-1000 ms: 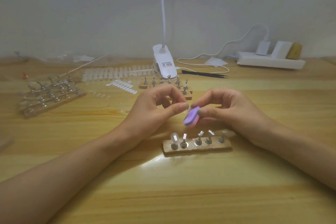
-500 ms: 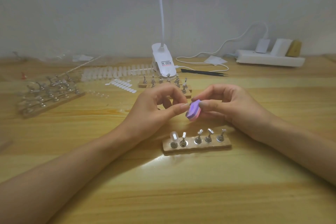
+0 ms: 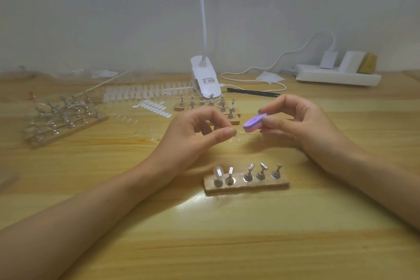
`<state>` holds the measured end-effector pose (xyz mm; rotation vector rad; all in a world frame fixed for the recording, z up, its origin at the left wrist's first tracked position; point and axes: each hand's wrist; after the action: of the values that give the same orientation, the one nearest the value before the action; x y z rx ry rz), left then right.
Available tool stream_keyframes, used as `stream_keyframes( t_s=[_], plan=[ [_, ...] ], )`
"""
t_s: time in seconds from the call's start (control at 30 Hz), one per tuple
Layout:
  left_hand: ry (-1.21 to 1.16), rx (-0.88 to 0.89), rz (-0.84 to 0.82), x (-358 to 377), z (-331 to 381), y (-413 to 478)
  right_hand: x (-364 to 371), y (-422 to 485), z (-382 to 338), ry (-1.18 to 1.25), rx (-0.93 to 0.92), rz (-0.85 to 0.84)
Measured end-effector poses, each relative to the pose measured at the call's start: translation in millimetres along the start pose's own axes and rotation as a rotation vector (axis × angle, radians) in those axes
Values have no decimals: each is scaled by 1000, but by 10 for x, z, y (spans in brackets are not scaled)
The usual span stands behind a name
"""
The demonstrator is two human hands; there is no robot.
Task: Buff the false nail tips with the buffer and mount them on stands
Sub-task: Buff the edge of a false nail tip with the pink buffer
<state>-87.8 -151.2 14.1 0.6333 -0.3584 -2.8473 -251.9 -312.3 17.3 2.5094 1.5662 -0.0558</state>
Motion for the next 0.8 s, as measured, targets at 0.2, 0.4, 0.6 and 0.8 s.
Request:
stream_keyframes(
  t_s=[0.2,0.4,0.6,0.8],
  plan=[
    [-158,-51,-51,-36,36,-18,151,-104,-48,-837,-422,-76],
    [-240,-4,-155,33,127,-90,364,-203,-229,-882,-595,-93],
    [-235,30,-163,25,250,-132,379,-275,-370,-837,-586,-82],
    [-60,96,-98,25,313,-156,440,-349,-453,-850,-673,-16]
  ],
)
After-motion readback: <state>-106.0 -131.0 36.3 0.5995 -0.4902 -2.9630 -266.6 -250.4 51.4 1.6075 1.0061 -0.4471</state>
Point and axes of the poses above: each hand's wrist, its own y-axis towards the middle knuckle, its own x-axis out of the palm, z = x × y, and after that the axes turned 12 degrees about -z, right-handed
